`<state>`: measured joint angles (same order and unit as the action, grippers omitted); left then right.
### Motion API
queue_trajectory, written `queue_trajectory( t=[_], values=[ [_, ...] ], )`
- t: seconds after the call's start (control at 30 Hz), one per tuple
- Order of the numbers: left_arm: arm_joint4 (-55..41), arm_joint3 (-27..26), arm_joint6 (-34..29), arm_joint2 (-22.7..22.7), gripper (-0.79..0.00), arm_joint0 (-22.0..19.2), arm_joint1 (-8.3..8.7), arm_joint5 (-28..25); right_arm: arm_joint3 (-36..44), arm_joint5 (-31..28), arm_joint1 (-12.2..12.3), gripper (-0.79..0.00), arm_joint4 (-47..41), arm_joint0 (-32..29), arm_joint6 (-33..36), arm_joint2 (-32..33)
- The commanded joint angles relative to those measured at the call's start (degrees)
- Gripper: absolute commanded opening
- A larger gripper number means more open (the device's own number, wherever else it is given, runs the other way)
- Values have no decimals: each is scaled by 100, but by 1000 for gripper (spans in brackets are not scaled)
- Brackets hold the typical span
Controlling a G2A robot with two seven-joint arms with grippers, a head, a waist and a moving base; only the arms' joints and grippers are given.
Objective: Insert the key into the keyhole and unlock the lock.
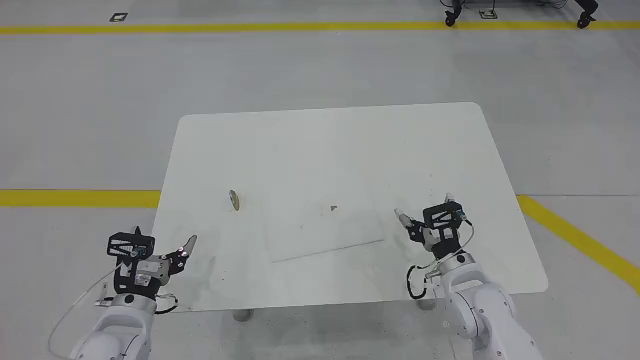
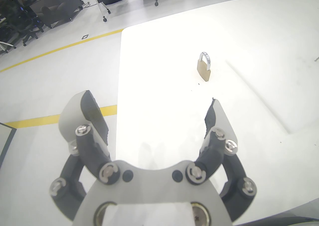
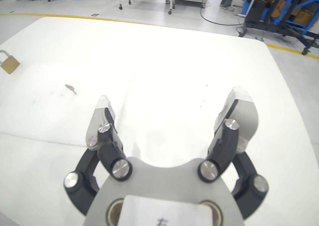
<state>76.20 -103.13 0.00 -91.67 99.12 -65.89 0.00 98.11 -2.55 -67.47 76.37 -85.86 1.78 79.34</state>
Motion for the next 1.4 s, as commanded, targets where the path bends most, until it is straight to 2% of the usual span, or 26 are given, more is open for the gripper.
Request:
queue_trajectory(
  t=[0.0,0.27,0.33,0.63,0.93,0.97,1.07,1.17,1.2,1.3,1.37],
  values=[
    [0,0,0,0,0,0,0,0,0,0,0,0,0,0,0,0],
    [0,0,0,0,-1,0,0,0,-7,-3,2,0,7,2,-5,-10],
    [0,0,0,0,0,0,0,0,-48,-176,-7,0,-27,87,120,-117],
    [0,0,0,0,0,0,0,0,-1173,-1981,-113,0,252,2004,1725,-1142],
    [0,0,0,0,0,0,0,0,-1888,-3290,-224,0,27,3025,2636,-1787],
    [0,0,0,0,0,0,0,0,-1979,-3432,-235,-9,-51,3120,2745,-1833],
    [0,0,0,0,0,0,0,0,-2250,-3678,-272,-123,-257,3395,3002,-1951],
    [0,0,0,0,0,0,0,0,-2539,-3678,-324,-89,-395,3650,3210,-2084],
    [0,0,0,0,0,0,0,0,-2625,-3705,-347,-105,-462,3722,3246,-2149],
    [0,0,0,0,0,0,0,0,-2900,-3762,-408,-188,-621,3944,3311,-2303],
    [0,0,0,0,0,0,0,0,-3064,-3769,-451,-283,-649,4072,3328,-2425]
  ],
)
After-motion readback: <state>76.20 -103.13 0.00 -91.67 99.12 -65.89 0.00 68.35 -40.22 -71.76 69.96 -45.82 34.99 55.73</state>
